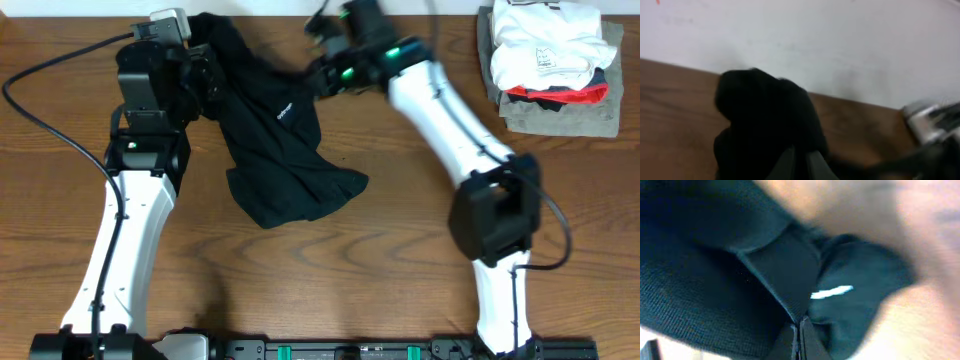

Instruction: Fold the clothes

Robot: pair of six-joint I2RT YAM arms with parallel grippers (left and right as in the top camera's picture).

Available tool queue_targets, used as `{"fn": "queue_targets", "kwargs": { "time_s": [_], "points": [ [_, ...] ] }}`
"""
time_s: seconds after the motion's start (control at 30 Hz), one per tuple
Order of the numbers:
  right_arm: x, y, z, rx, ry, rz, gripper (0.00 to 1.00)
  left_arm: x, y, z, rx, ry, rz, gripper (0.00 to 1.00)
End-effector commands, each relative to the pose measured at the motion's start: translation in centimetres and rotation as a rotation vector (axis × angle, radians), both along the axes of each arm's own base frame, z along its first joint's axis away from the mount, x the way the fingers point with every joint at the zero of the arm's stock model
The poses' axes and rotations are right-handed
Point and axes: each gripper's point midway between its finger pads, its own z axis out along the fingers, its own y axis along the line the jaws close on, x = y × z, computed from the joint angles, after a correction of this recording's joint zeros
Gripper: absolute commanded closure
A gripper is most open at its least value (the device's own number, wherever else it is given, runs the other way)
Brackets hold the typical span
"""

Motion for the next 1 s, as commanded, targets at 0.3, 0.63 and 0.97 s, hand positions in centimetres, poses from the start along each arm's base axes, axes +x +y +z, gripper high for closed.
{"fn": "queue_targets", "kwargs": {
  "time_s": [0.3, 0.63, 0.97],
  "points": [
    [3.7, -10.9, 4.2, -0.164, -0.173, -0.137, 0.99, -1.6, 1.1, -0.6, 0.094, 0.059, -0.012, 0.94],
    [4.3, -11.9, 7.2, -0.22, -0.267, -0.14, 0.99, -1.4, 2.1, 1.7, 0.167, -0.029, 0.019, 0.94],
    [1.7, -15.7, 17.4, -0.251, -0.419, -0.217, 0.99, -4.9, 2.1, 12.0, 0.166, -0.332, 0.043, 0.94]
  ]
}}
